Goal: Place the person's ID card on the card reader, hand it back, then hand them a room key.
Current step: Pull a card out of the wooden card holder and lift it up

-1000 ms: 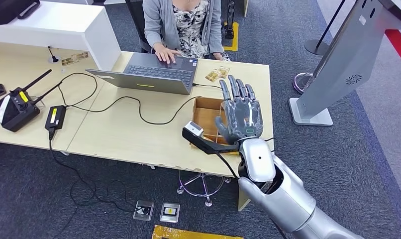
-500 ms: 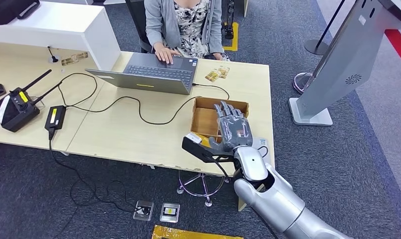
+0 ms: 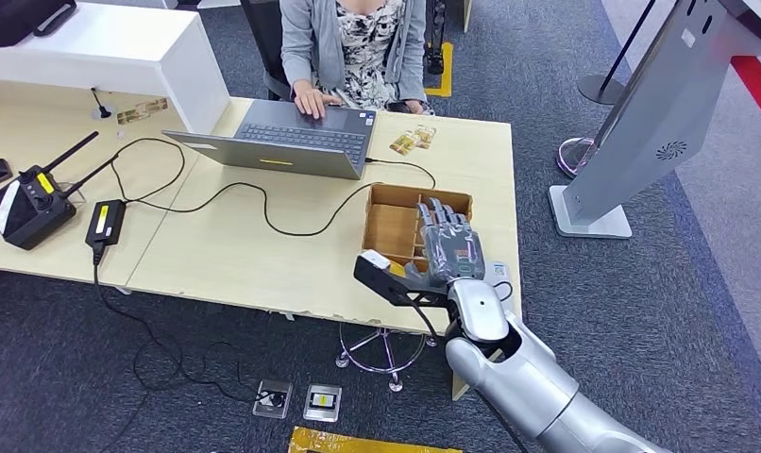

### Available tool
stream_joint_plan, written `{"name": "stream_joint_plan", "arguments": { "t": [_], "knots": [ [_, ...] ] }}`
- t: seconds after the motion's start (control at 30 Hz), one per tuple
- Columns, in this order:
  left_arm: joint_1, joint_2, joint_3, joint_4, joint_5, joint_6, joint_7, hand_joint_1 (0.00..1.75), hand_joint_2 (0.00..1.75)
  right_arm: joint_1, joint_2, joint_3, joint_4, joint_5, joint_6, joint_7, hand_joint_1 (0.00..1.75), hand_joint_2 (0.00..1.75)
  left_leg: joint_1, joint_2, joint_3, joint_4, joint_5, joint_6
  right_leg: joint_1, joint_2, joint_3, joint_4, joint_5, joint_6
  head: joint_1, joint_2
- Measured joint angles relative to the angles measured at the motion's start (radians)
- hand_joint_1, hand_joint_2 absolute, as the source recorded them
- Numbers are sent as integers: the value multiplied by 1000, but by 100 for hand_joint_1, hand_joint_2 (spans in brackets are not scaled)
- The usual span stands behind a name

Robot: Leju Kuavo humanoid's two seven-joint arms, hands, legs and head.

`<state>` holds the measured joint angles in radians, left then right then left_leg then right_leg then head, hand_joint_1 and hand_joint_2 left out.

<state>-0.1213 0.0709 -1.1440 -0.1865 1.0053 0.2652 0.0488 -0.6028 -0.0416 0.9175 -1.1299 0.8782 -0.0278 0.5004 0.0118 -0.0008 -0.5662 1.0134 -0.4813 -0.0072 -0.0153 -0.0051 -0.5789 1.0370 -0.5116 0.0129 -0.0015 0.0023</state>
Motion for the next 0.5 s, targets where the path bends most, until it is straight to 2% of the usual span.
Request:
{"name": "stream_joint_plan", "arguments": {
  "t": [0.27,0.5],
  "knots": [
    [0,0,0,0,-10,-6,0,0,0,8,-10,-9,14,35,-7,44,0,175,0,0,0,0,0,0,0,0,0,0,0,0,0,0],
    [0,1,0,0,-18,-11,0,0,0,21,-21,-18,31,52,-10,44,0,175,0,0,0,0,0,0,0,0,0,0,0,0,0,0]
  ]
}}
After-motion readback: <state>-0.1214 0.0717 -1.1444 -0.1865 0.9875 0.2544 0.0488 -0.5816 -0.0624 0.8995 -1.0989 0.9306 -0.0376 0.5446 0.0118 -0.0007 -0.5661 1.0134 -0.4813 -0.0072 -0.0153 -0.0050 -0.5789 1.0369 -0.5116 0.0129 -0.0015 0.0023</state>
